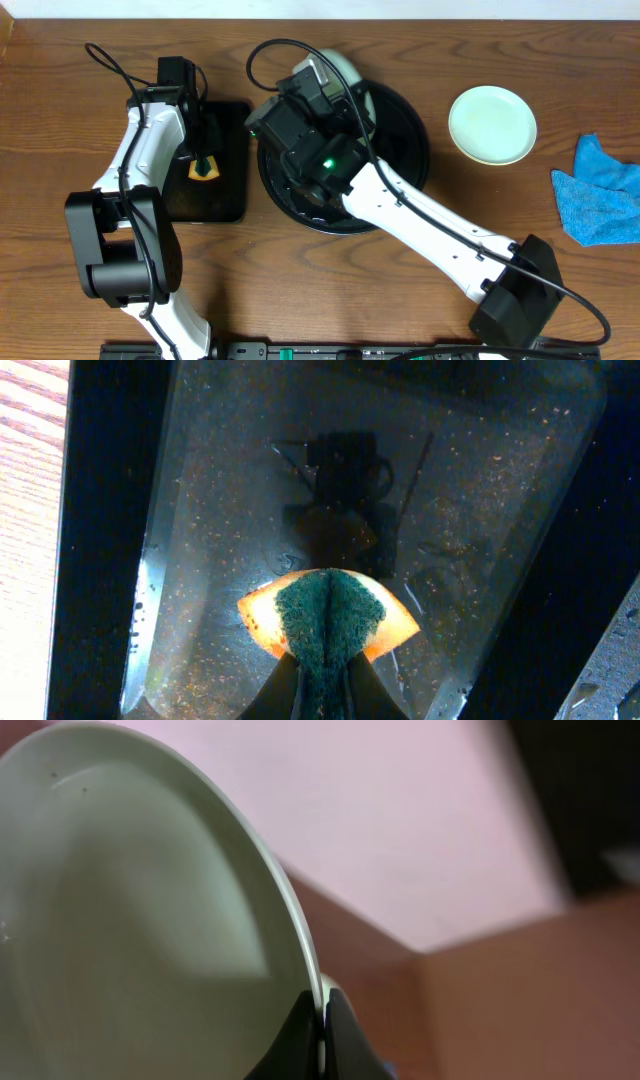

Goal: Clean dirty plates on tray and stack at the side

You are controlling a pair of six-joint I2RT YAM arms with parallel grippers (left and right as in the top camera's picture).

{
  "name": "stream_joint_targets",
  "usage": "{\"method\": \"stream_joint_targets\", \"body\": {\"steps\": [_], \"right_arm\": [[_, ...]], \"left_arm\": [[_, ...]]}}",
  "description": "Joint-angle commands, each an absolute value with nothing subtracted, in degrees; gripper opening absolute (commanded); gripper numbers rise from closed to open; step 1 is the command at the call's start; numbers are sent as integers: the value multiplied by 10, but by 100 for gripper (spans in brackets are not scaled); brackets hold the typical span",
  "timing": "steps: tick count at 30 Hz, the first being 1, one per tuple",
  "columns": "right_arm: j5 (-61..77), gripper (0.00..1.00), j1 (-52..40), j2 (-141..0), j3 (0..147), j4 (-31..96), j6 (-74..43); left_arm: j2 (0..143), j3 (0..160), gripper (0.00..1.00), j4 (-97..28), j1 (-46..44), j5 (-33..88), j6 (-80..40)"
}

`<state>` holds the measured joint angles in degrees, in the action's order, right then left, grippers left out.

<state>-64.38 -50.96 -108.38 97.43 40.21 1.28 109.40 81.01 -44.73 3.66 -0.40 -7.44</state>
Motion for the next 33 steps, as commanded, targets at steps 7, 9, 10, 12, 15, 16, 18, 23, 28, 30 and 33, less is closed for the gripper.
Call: {"method": "stream_joint_targets", "body": {"steps": [7, 9, 10, 12, 15, 16, 18, 23, 28, 30, 33], "right_arm": [[-222, 1, -354, -1073, 974, 458, -83], [-137, 1, -300, -1070, 974, 471, -84], [-98, 1, -271, -1070, 974, 479, -85], [-39, 1, -204, -1070, 974, 500, -94], [-10, 1, -109, -1070, 974, 523, -94], [-10, 1, -74, -1070, 974, 528, -91], [-10, 1, -19, -1072, 974, 530, -76], [-10, 1, 101, -1080, 974, 534, -30], [-10, 1, 165, -1094, 974, 526, -27], [-4, 1, 178, -1098, 974, 522, -27], [10, 2, 184, -1098, 974, 521, -25]], "left_arm": [[1095, 807, 8, -424, 39, -10, -32], [1095, 807, 8, -413, 39, -6, -19], [1095, 807, 8, -409, 39, -6, -19], [1095, 807, 8, -406, 39, -6, -19], [1095, 807, 8, -406, 39, -6, -19], [1095, 807, 8, -406, 39, -6, -19], [1095, 807, 8, -406, 39, -6, -19], [1095, 807, 8, -406, 39, -6, -19], [1095, 807, 8, -406, 39, -6, -19], [1095, 807, 8, -406, 39, -6, -19], [1095, 807, 8, -406, 39, -6, -19]]}}
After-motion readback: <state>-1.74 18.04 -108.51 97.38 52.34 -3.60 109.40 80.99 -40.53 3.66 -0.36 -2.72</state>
